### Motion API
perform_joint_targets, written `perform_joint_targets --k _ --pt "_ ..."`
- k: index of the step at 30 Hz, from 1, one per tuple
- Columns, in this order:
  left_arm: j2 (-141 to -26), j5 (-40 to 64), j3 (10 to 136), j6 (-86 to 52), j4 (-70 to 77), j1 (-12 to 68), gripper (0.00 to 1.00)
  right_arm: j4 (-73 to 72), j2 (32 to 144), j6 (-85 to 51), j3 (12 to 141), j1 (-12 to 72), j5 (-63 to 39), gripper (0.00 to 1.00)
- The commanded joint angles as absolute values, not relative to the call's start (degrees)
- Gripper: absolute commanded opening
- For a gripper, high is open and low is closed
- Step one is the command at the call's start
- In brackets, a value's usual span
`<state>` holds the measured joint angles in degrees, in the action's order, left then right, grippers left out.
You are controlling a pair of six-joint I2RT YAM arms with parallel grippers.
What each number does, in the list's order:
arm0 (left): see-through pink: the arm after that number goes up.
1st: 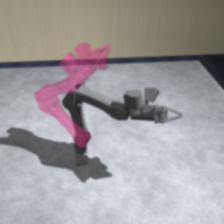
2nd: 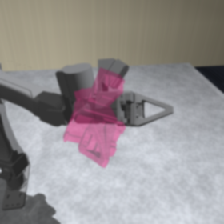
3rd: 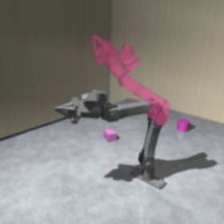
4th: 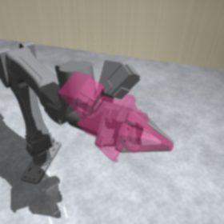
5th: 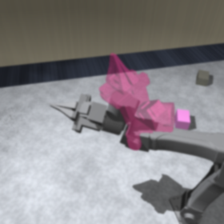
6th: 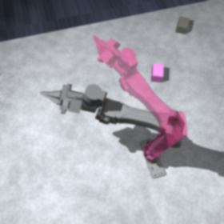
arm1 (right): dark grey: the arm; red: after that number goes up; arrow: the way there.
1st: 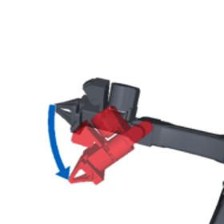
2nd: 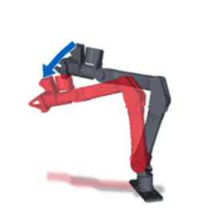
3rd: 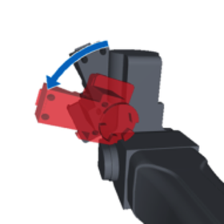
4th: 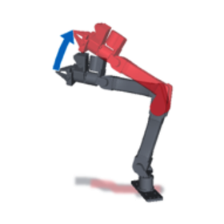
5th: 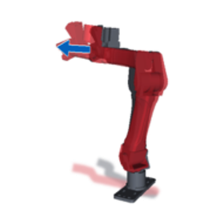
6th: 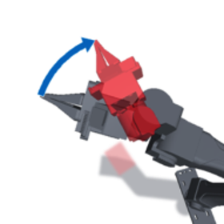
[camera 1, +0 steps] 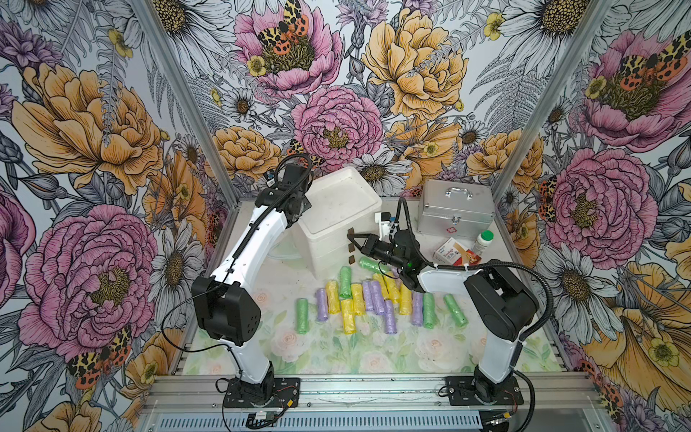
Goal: Sort the rolls of trash bags by color and place them into the drawer
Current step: Open the drawer in the storage box.
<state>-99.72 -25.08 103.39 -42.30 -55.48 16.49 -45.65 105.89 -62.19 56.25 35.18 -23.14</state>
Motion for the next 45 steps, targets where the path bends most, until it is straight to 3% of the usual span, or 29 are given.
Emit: perform_joint_targets --k 1,10,26,34,40,45 --pt "-100.2 -21.2 101.9 -47.9 -56.5 16.1 0.00 -48.8 103.5 -61.3 54.7 34.9 -22.6 0.00" --pt "-100.6 -20.8 102.2 -49.2 -56.5 15.1 0.00 -47.3 96.1 -60.2 45.3 33.9 -23.4 0.00" --pt "-101.5 -19.9 102.1 -52.3 -56.5 14.4 0.00 -23.1 76.2 -50.8 34.0 34.4 -21.0 0.00" --pt "-102.0 -19.9 102.0 -53.4 -56.6 14.5 0.00 -18.9 72.6 -49.9 31.2 34.4 -20.7 0.00" --pt "-101.9 -20.4 102.3 -53.8 -56.6 14.4 0.00 -16.7 70.3 -49.5 29.6 34.4 -20.1 0.12" --pt "-102.3 -20.4 103.3 -53.4 -56.5 13.6 0.00 -9.8 66.8 -47.2 30.0 34.3 -17.5 0.57"
